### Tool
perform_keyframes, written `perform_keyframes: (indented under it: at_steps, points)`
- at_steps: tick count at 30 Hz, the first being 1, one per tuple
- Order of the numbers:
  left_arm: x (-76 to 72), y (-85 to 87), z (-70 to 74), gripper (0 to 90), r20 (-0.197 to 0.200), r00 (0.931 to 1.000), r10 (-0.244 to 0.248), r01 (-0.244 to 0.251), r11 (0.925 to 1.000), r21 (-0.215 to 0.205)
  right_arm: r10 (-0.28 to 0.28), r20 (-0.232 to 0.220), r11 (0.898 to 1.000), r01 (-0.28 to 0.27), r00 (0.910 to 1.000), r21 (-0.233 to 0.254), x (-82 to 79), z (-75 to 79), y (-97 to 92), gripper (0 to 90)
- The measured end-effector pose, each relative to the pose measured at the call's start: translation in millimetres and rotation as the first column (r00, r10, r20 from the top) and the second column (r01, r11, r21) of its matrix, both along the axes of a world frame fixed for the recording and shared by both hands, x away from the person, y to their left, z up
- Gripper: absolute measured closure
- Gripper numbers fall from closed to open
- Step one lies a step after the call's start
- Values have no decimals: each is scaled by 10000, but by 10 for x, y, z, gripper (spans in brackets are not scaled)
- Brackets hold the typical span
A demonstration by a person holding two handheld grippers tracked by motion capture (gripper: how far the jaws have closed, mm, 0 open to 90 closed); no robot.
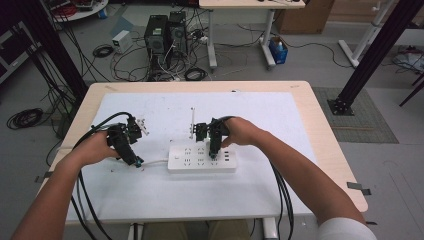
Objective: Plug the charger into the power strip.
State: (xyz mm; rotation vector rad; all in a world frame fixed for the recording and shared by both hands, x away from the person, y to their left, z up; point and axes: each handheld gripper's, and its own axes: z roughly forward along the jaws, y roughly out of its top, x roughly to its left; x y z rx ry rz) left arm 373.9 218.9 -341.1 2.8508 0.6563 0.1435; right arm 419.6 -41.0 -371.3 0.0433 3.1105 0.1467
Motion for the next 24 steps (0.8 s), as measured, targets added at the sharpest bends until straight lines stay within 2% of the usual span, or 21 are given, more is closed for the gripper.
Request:
perform_keyframes:
  at_steps: [2,3,4,6,9,10,11,12,13,14,16,17,19,20,22,23,24]
  points:
    - [14,18,16,186,-7,9999,-105,105,9998,186,-28,102,9999,26,9999,167,-12,-7,-24,627]
    - [5,19,6,187,-10,10000,47,-47,10000,29,18,135,9998,-21,9999,184,-10,-9,-32,627]
    - [7,21,9,186,-13,10000,-7,7,10000,90,-133,100,9996,130,9999,259,-23,-10,-36,627]
    - [-3,19,5,187,-7,10000,13,-13,10000,81,-97,107,9995,93,9999,303,-25,-12,-42,627]
    - [-12,23,-1,186,16,9999,109,-109,9999,-24,-30,29,9991,29,10000,421,-9,-16,-57,625]
    - [-14,37,-2,186,63,9997,220,-220,9997,-135,31,-35,9985,-29,10000,553,3,-19,-69,623]
    - [-5,47,3,186,23,9999,144,-144,9999,-48,-65,-233,9967,83,9997,808,34,-20,-100,616]
    - [-3,57,3,186,33,9998,181,-181,9998,-39,-177,-292,9965,200,9994,816,34,-19,-109,587]
    - [-5,65,6,186,35,9998,210,-210,9998,-50,-191,-264,9958,214,9995,891,50,-30,-135,476]
    - [-9,72,11,186,74,9997,237,-236,9997,-95,-571,-449,9921,617,9974,1088,81,-14,-167,351]
    - [-16,79,16,186,109,9994,326,-323,9992,-246,-1391,-964,9698,1552,9856,1881,132,64,-266,274]
    - [-15,81,17,186,127,9993,352,-348,9989,-307,-1698,-1139,9573,1913,9789,2168,146,106,-321,203]
    - [8,84,33,186,141,9996,237,-233,9993,-288,-2312,-1286,9394,2556,9644,2284,175,167,-414,195]
    - [8,77,28,186,168,9994,287,-280,9989,-380,-2390,-1124,9368,2595,9645,2348,178,195,-463,195]
    - [14,59,24,186,170,9996,228,-222,9991,-360,-2837,-850,9215,2961,9551,2512,157,265,-559,193]
    - [19,56,26,186,153,9997,169,-165,9994,-309,-3082,-680,9123,3150,9489,2617,151,299,-608,163]
    - [25,51,26,186,157,9998,131,-126,9994,-309,-3235,-587,9074,3272,9444,2637,152,324,-648,112]
